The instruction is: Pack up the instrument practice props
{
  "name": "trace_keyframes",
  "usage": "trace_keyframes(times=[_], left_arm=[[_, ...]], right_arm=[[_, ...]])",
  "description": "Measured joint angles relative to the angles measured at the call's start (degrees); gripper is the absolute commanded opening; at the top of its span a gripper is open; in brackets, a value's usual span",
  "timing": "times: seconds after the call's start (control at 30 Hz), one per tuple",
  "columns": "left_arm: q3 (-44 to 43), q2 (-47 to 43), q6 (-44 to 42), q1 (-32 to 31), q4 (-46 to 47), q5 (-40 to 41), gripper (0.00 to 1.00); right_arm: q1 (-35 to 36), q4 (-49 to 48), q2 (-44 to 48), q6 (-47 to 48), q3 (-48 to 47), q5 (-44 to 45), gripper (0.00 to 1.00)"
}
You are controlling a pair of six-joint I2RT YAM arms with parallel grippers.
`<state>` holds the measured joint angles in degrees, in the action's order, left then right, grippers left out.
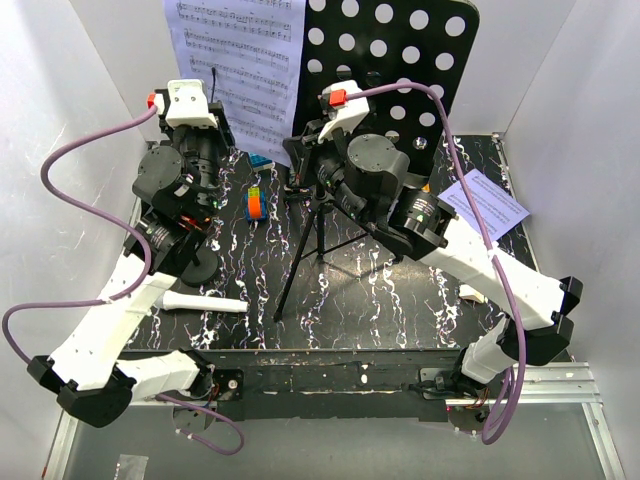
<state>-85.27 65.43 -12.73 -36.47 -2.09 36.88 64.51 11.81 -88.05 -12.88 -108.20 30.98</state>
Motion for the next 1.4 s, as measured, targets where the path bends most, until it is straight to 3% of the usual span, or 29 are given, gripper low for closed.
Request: trace_keyframes(times=[0.23, 0.67, 1.03, 1.4], left_arm=[[0.0, 0.0, -0.1, 0.0, 0.4, -0.3, 0.00], [3.6, -3.0, -0.8, 0.3, 3.2, -3.1, 0.00], [13.8, -9.5, -3.1, 0.3, 14.3, -7.5, 0.00], [14.6, -10.1, -3.3, 0.4, 15.5, -7.3, 0.00]], right_arm=[[0.0, 0.1, 0.1, 0.2, 0.0, -0.3, 0.01], [0.0, 0.0, 0.8, 0.2, 0.8, -0.3, 0.01], [0.0, 1.2, 3.2, 0.2, 1.2, -0.7, 0.01], [0.0, 2.3, 8.5, -0.2, 3.1, -1.3, 0.01]])
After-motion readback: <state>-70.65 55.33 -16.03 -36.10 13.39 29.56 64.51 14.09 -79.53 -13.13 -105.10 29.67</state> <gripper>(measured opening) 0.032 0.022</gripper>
